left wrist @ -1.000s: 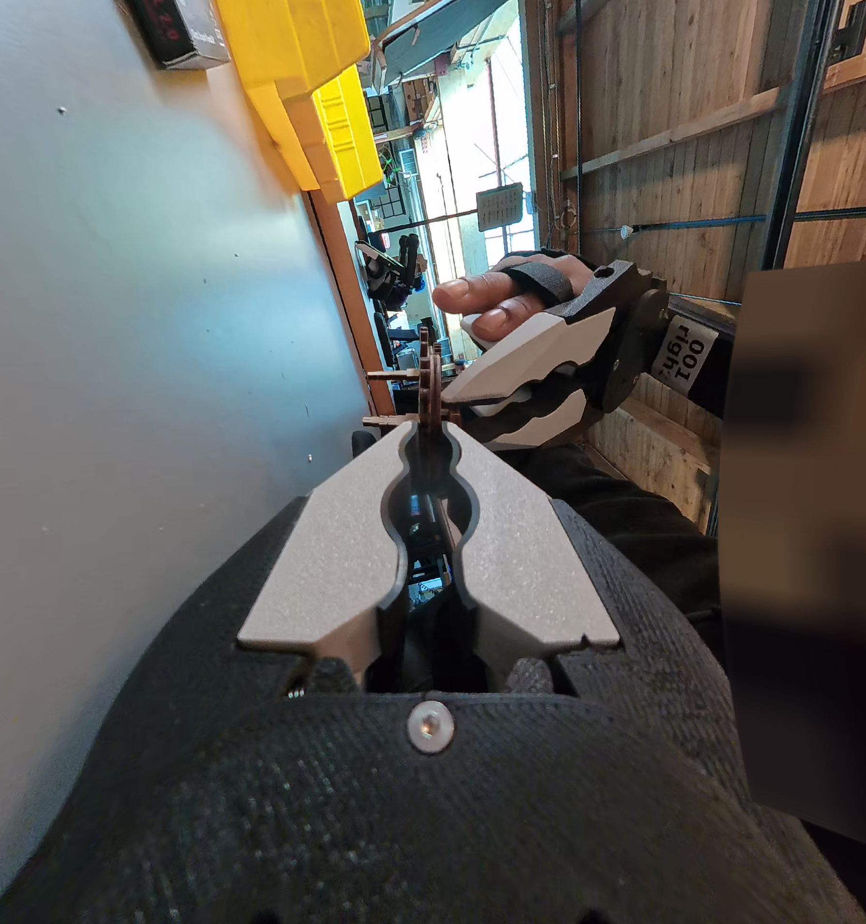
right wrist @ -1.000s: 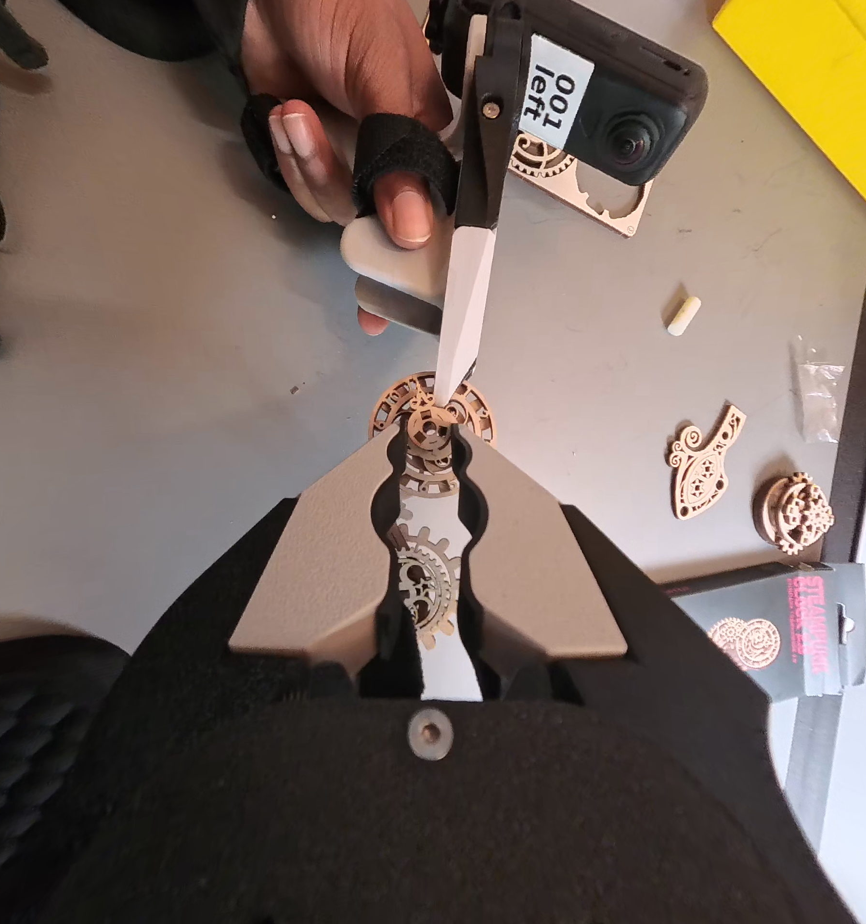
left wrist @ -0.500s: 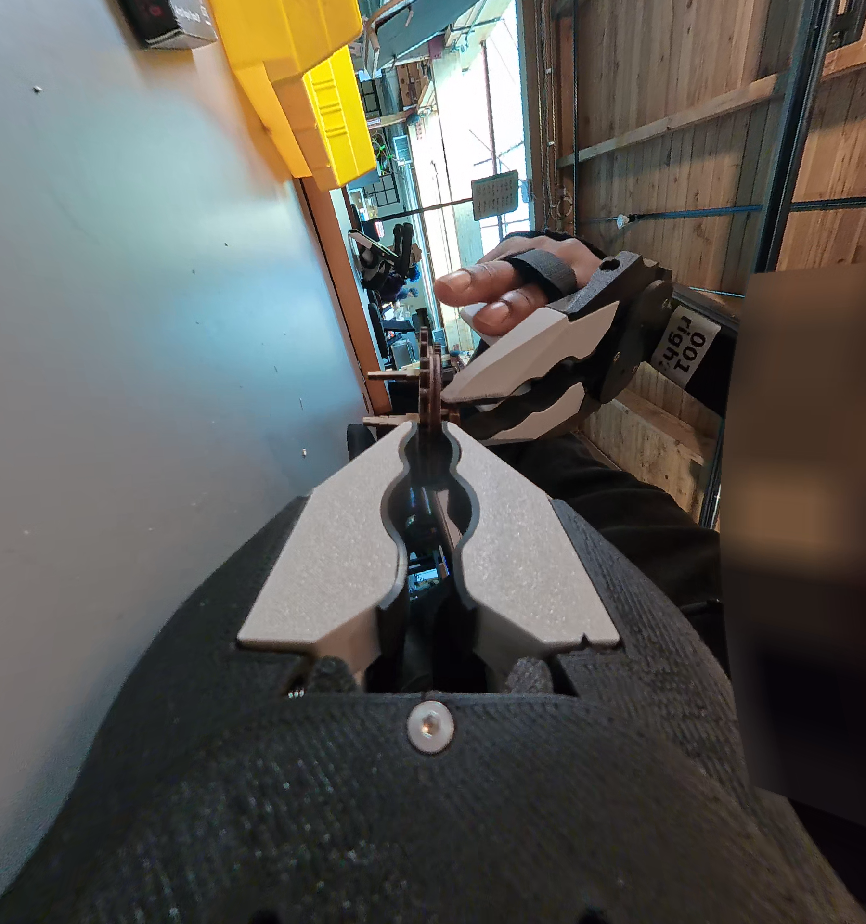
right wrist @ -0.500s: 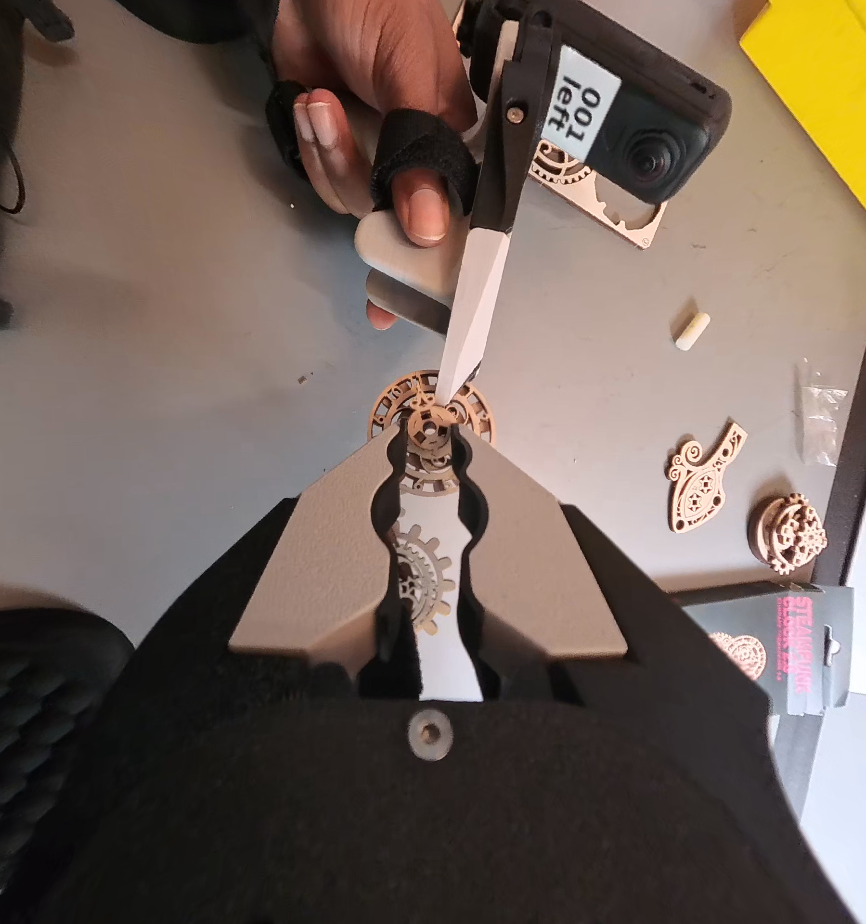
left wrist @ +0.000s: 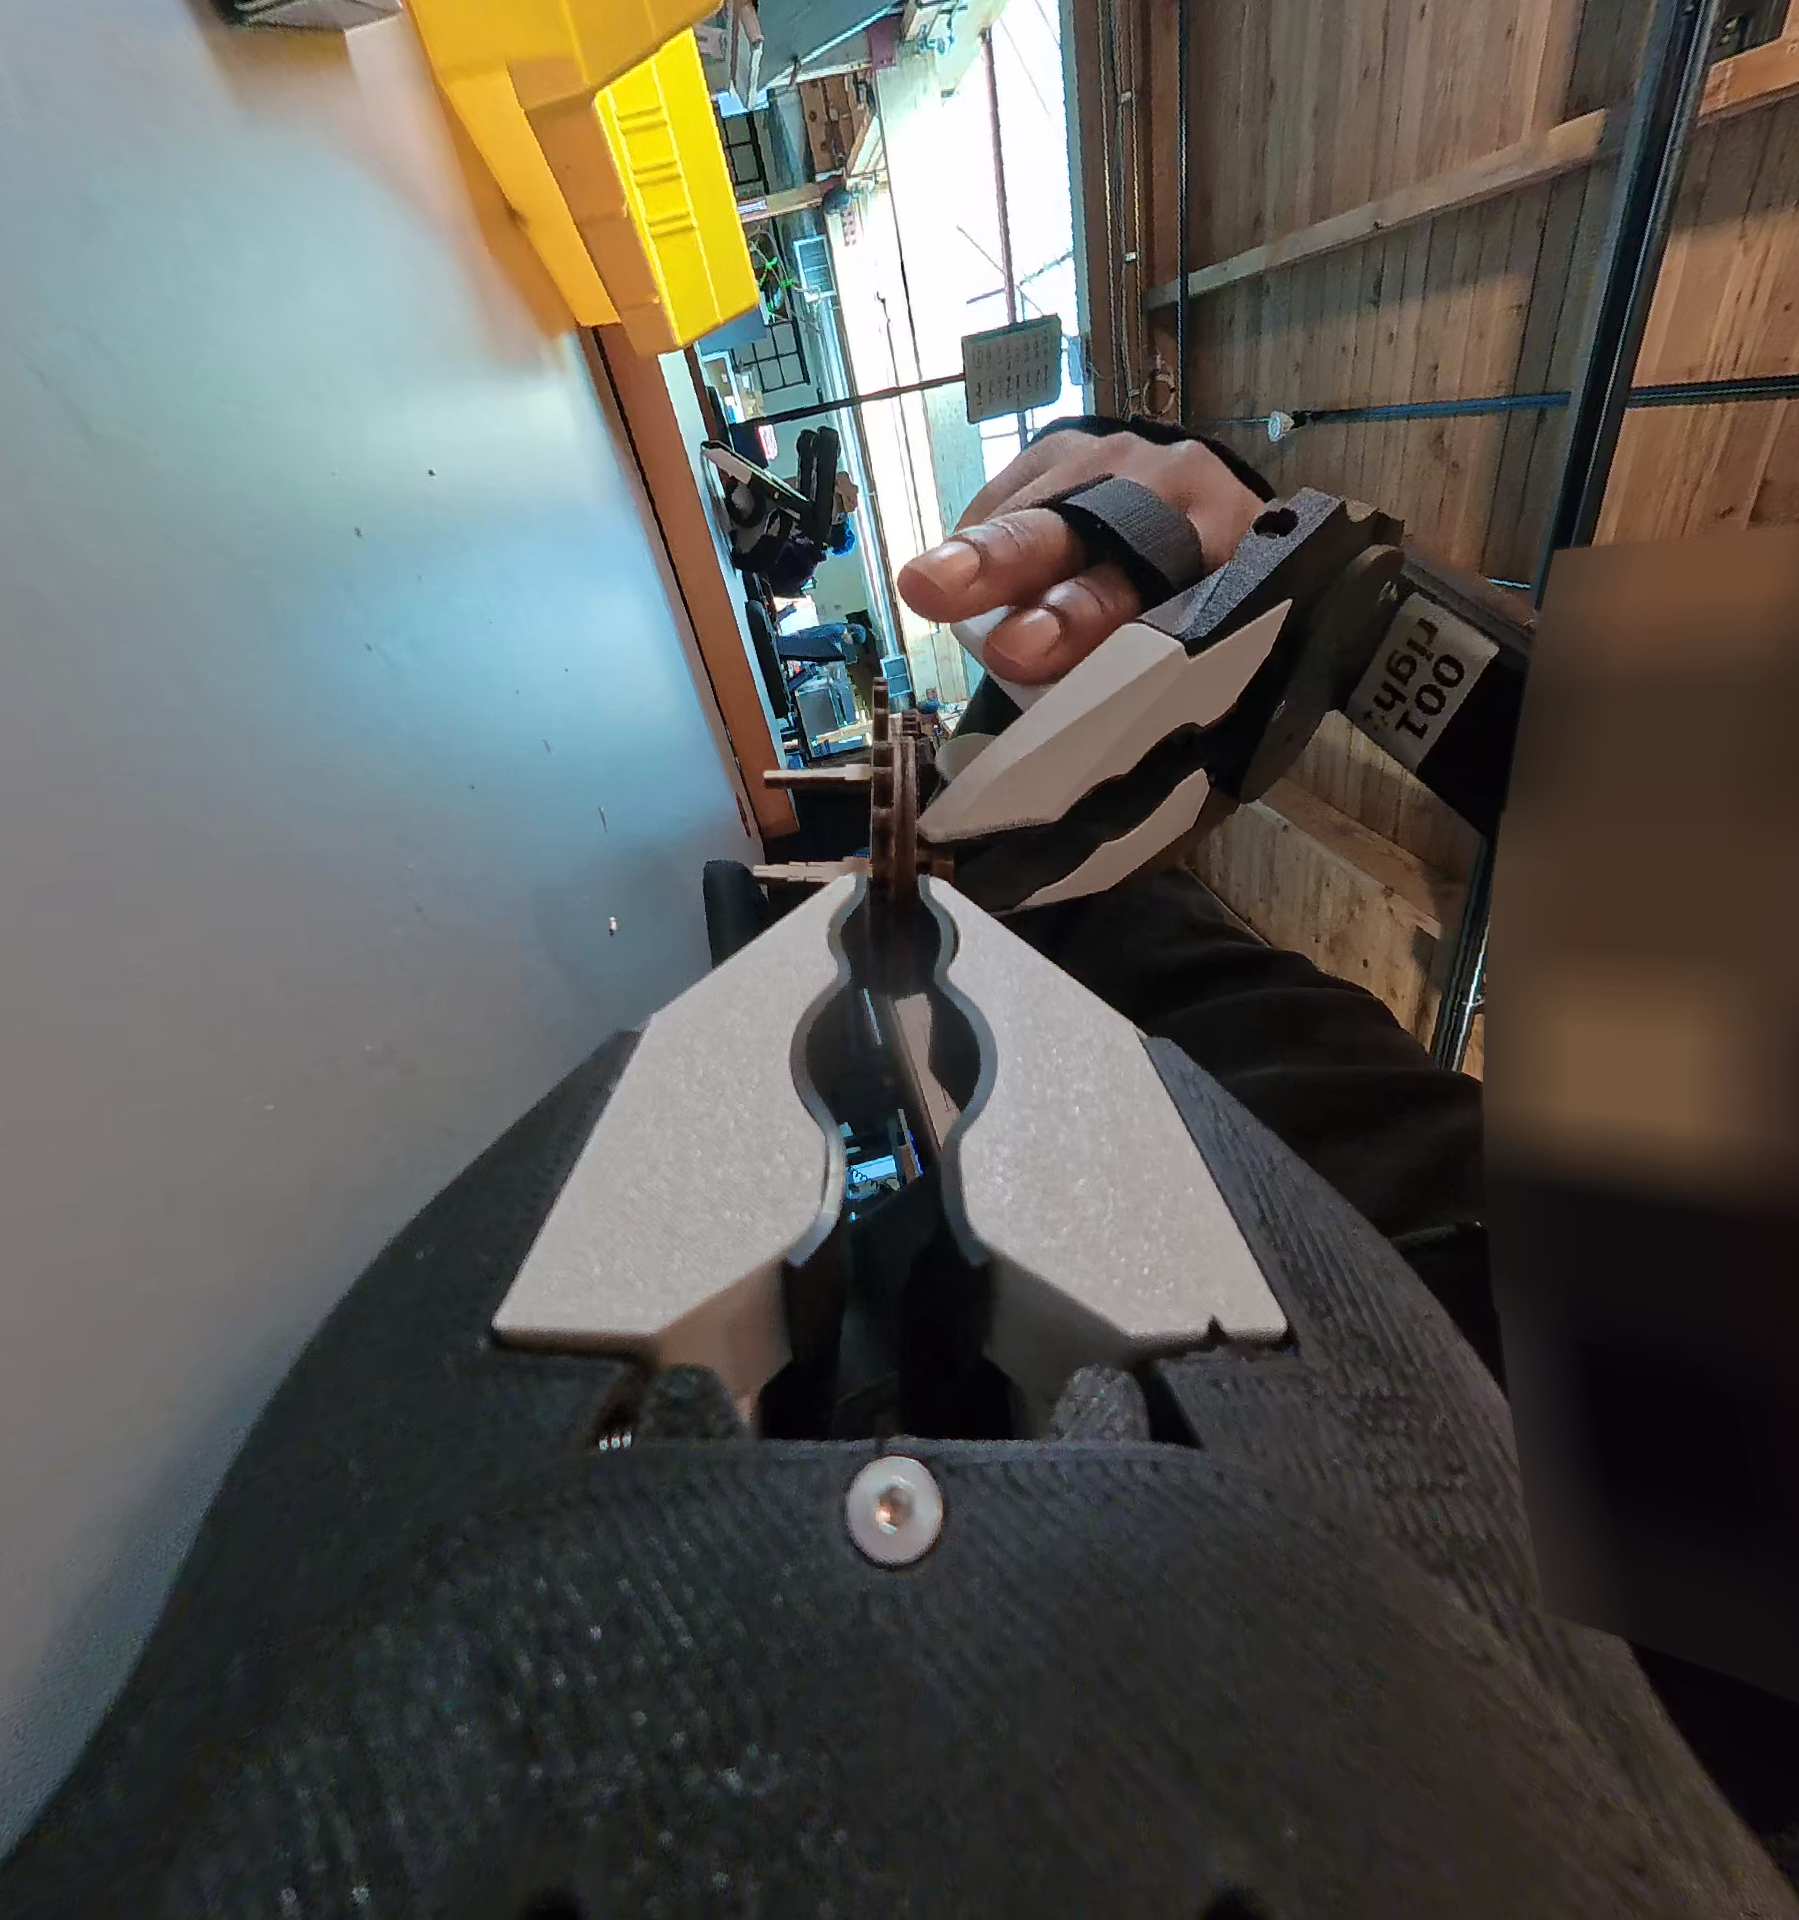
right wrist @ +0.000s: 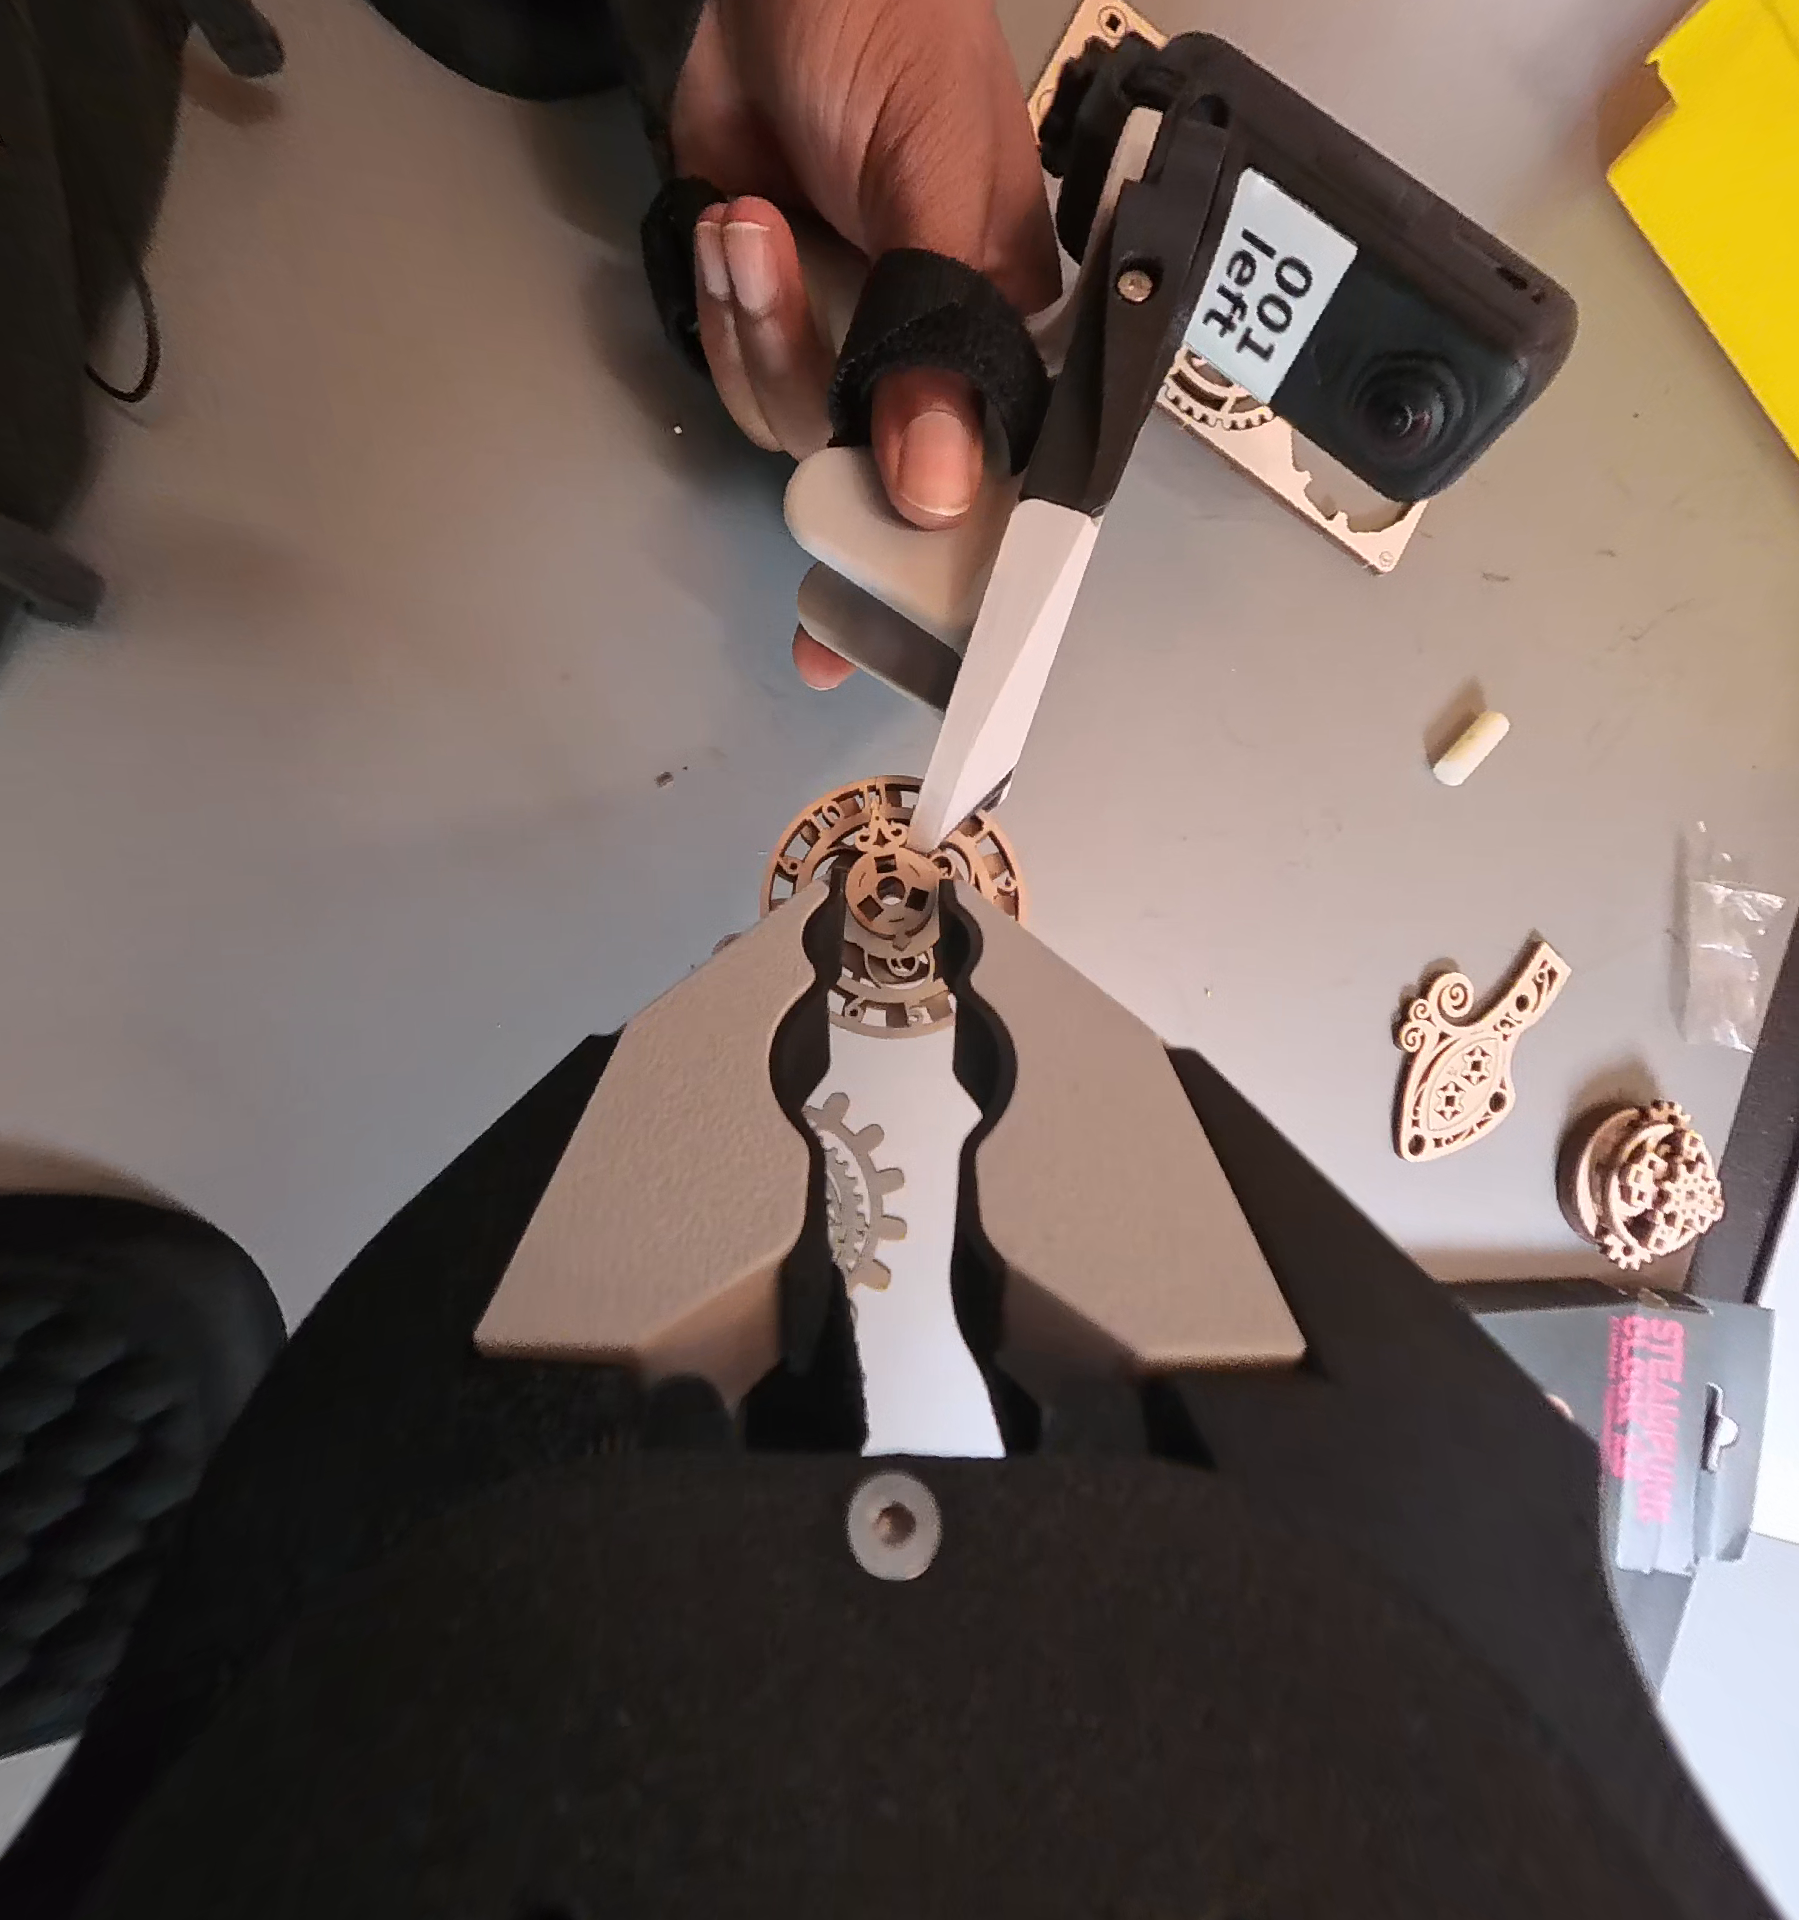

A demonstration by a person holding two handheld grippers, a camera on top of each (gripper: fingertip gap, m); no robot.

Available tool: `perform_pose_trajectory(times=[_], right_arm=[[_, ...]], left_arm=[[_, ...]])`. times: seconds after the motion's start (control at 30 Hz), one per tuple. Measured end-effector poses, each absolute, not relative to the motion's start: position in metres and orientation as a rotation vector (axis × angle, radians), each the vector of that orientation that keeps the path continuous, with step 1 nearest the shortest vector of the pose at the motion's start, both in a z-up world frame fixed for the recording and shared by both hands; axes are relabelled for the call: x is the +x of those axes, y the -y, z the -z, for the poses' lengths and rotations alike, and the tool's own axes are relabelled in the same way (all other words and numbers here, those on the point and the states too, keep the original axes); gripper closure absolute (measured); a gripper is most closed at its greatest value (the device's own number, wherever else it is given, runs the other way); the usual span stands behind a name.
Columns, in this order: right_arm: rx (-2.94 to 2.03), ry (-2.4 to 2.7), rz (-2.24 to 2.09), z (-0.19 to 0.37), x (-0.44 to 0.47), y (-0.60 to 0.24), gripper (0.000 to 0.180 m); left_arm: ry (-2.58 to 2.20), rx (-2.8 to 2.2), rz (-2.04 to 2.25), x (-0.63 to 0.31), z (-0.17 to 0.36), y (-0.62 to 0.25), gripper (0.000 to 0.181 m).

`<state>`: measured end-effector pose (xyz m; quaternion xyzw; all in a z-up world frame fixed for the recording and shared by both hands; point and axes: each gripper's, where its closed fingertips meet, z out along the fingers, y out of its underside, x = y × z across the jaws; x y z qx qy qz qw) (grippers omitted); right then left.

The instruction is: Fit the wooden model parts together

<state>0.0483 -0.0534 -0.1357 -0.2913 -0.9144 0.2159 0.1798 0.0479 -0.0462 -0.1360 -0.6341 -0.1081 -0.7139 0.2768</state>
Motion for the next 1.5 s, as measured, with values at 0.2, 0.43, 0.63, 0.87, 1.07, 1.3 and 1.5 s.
perform_pose_trajectory(times=[0.2, 0.43, 0.63, 0.87, 1.07, 1.3, 1.5], right_arm=[[-0.834, 2.562, -0.671, 0.127, 0.051, 0.055, 0.156], [-1.006, 2.42, -0.712, 0.128, 0.05, 0.052, 0.16], [-1.057, 2.362, -0.744, 0.133, 0.048, 0.053, 0.161], [-1.044, 2.351, -0.75, 0.13, 0.047, 0.053, 0.165], [-1.037, 2.356, -0.746, 0.132, 0.047, 0.052, 0.165], [-1.016, 2.373, -0.764, 0.132, 0.049, 0.053, 0.165], [-0.977, 2.433, -0.775, 0.133, 0.052, 0.055, 0.165]], left_arm=[[0.308, -1.698, 1.923, 0.046, 0.136, 0.046, 0.175], [0.313, -1.704, 1.92, 0.046, 0.137, 0.045, 0.176], [0.308, -1.71, 1.914, 0.047, 0.138, 0.046, 0.176], [0.306, -1.712, 1.911, 0.047, 0.138, 0.046, 0.175], [0.304, -1.715, 1.912, 0.047, 0.138, 0.046, 0.176], [0.292, -1.717, 1.916, 0.048, 0.138, 0.047, 0.175], [0.261, -1.72, 1.923, 0.051, 0.136, 0.049, 0.176]])
